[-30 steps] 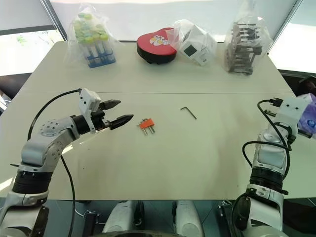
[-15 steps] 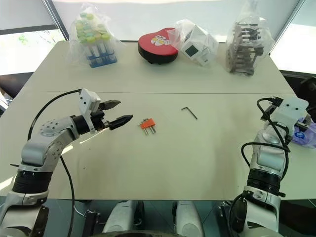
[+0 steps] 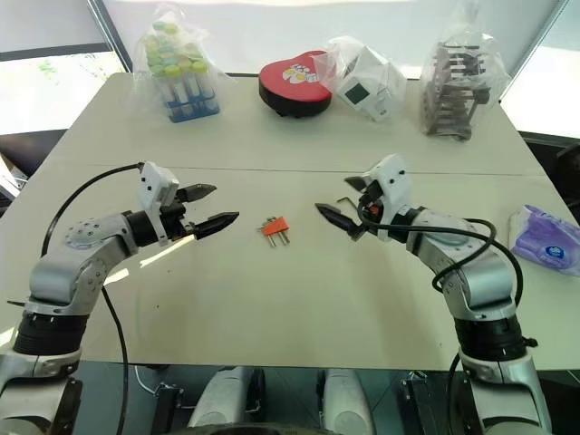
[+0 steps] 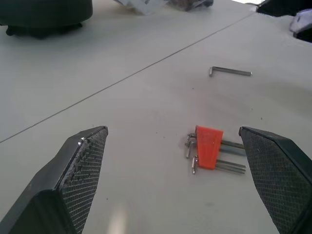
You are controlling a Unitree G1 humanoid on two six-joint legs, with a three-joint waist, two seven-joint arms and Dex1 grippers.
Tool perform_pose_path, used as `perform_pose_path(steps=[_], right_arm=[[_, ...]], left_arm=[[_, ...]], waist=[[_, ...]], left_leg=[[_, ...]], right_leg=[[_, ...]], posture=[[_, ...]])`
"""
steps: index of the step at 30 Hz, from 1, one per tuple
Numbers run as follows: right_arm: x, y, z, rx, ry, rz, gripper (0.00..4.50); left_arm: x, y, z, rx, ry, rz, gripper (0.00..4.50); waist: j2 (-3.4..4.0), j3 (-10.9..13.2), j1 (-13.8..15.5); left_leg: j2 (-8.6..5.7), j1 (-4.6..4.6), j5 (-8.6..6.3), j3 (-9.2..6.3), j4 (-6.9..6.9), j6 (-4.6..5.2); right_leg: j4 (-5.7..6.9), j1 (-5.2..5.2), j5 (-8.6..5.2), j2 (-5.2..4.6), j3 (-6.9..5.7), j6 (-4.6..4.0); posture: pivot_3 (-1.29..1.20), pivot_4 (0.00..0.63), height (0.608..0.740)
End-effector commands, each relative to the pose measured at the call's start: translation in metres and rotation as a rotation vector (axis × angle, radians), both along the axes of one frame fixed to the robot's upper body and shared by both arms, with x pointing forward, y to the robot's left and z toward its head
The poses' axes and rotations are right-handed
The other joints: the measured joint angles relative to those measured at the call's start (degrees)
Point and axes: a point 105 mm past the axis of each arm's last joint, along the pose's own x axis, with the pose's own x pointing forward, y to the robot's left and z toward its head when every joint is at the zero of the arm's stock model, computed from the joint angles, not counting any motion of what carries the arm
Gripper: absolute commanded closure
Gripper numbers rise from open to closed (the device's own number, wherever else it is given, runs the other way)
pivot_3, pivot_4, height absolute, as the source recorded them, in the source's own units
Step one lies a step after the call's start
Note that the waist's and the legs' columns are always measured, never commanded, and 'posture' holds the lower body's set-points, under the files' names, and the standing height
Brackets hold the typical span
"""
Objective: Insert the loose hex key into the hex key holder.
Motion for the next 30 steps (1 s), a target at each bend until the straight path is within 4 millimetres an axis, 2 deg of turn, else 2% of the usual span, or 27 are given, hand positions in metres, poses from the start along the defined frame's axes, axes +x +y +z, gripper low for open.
perform_pose_path(steps=[1,6,11,17,25,30], right_arm=[[0.013,0.006,0.002,-0.111,-0.074,0.095,0.04],[0.037,0.018,-0.026,-0.346,-0.151,0.194,0.04],[0.045,0.037,-0.049,-0.452,-0.215,0.283,0.04],[0.045,0.065,-0.055,-0.449,-0.252,0.378,0.04],[0.043,0.092,-0.062,-0.437,-0.249,0.462,0.04],[0.045,0.086,-0.075,-0.472,-0.198,0.464,0.04]], left_arm=[[-0.011,0.0,0.014,-0.006,-0.025,-0.032,0.0],[-0.02,0.003,0.014,-0.013,-0.008,-0.022,0.0],[-0.03,0.009,0.017,-0.02,-0.009,0.02,0.0],[-0.041,0.019,0.019,-0.006,-0.007,0.082,0.0],[-0.05,0.029,0.02,0.006,-0.008,0.145,0.0],[-0.056,0.032,0.018,0.009,0.0,0.17,0.0]], waist=[[0.0,0.0,-0.19],[0.0,0.0,-0.27],[0.0,0.01,-0.24],[-0.01,0.01,-0.29],[0.0,0.01,-0.33],[0.01,0.0,-0.35]], left_leg=[[0.01,0.0,0.0,-0.01,0.0,0.0],[0.04,-0.01,0.0,0.01,-0.05,-0.01],[0.04,-0.02,0.01,0.04,-0.04,-0.02],[0.05,-0.01,0.03,0.03,-0.03,-0.05],[0.05,0.0,0.04,0.03,-0.03,-0.08],[0.06,0.02,0.05,0.02,-0.03,-0.09]], right_leg=[[0.01,0.0,0.0,0.03,0.0,0.0],[0.06,-0.09,0.0,0.08,0.0,0.0],[0.06,-0.1,0.01,0.06,0.01,0.01],[0.1,-0.09,0.01,0.04,0.01,0.01],[0.11,-0.09,0.01,0.04,0.0,0.0],[0.13,-0.08,0.01,0.03,0.0,0.0]], posture=[[0.0,0.15,0.74],[0.0,0.15,0.74],[0.0,0.15,0.74],[0.0,0.15,0.74],[0.0,0.15,0.74],[0.0,0.15,0.74]])
